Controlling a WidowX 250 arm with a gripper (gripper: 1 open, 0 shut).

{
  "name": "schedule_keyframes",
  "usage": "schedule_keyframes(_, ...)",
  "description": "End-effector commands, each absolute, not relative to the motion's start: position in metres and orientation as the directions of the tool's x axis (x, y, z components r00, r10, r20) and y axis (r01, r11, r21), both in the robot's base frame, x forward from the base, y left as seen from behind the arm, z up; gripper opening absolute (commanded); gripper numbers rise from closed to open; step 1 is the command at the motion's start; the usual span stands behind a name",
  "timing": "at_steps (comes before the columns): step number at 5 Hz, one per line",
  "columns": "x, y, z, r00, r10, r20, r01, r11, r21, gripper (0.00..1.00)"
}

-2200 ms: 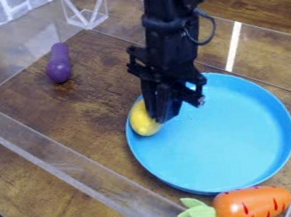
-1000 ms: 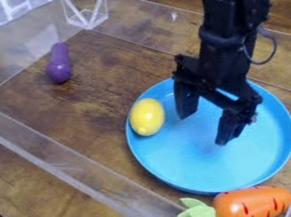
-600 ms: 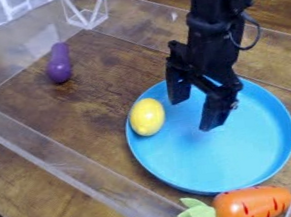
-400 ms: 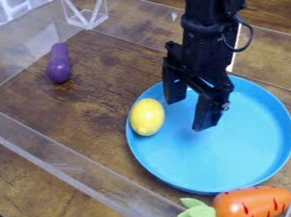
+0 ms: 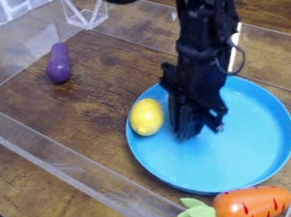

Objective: Put the lemon on the blue tray

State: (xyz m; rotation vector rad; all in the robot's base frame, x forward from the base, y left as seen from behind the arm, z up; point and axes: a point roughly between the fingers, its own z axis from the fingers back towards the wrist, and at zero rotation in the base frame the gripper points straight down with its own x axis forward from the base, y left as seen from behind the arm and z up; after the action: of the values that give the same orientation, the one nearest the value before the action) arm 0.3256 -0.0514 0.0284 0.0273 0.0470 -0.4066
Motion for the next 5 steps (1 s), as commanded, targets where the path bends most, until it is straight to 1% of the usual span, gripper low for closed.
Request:
schedule_keyframes(1, 0.335, -0.057, 0.035, 0.922, -0.387, -0.001, 0.387, 0.922, 0.027, 1.0)
schedule_keyframes(2, 0.339, -0.06, 0.029, 0.928, -0.373, 0.003, 0.373, 0.928, 0.025, 1.0)
schedule_keyframes(5, 0.339, -0.041, 0.014, 0.889, -0.457, 0.005, 0.457, 0.889, 0.025, 1.0)
